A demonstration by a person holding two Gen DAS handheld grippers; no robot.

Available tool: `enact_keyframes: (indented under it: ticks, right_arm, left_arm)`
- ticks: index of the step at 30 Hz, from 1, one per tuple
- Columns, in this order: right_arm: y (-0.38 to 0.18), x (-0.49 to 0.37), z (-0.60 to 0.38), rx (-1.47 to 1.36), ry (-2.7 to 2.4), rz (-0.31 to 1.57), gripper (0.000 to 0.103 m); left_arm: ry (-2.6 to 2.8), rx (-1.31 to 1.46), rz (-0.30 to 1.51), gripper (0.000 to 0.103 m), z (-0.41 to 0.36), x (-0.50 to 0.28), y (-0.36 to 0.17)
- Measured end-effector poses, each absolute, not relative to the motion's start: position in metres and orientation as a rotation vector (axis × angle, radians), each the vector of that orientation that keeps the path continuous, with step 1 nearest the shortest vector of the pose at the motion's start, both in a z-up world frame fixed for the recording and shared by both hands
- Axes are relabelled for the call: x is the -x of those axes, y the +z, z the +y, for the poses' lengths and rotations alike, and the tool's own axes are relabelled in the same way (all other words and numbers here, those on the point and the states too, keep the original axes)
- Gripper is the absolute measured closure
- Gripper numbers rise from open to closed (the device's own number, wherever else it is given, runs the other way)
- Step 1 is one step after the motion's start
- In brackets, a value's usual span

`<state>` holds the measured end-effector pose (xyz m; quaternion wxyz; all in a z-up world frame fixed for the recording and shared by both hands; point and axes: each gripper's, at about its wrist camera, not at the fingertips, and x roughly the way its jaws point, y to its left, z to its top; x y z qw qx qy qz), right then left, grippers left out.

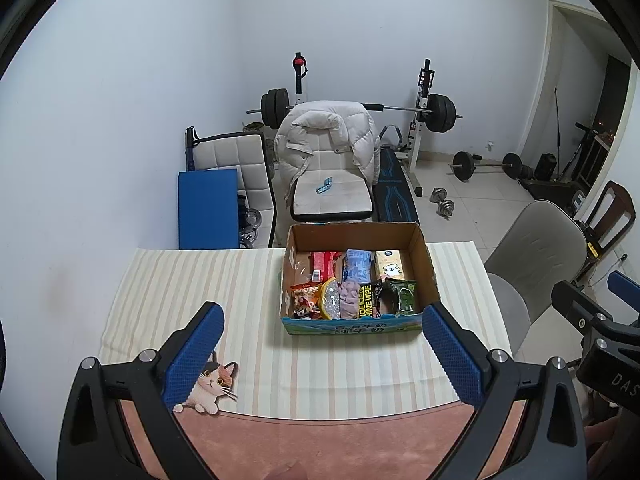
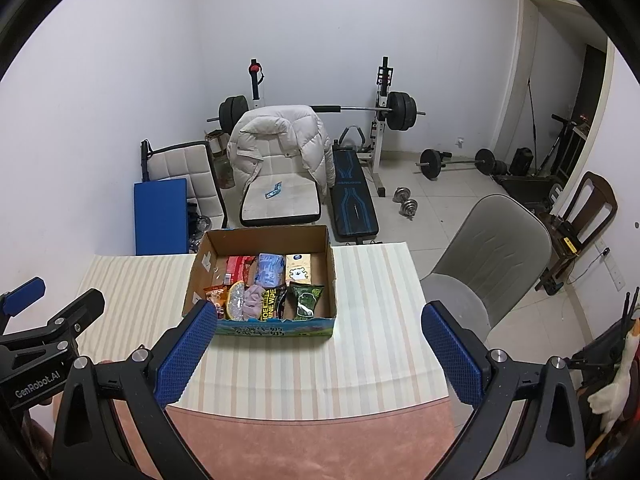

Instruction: Organize soft objects

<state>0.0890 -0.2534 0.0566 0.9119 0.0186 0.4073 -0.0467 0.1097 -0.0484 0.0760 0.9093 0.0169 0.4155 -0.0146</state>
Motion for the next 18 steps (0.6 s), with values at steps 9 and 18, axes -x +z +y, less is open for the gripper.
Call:
enact_keyframes:
  ticks: [9, 18]
  right_arm:
    - [0.0573, -0.0884, -0.2534, -0.042, -0.096, 0.844, 0.0]
    - [0.0542, -0.0862, -0.2543, -0.047, -0.112, 0.84, 0.0]
  left_arm:
    - [-0.03, -0.033, 0.855, 0.001, -0.0489, -0.1105, 0.076]
    - [-0.037, -0.038, 0.856, 0.001, -0.0529, -0.1096, 0.0782]
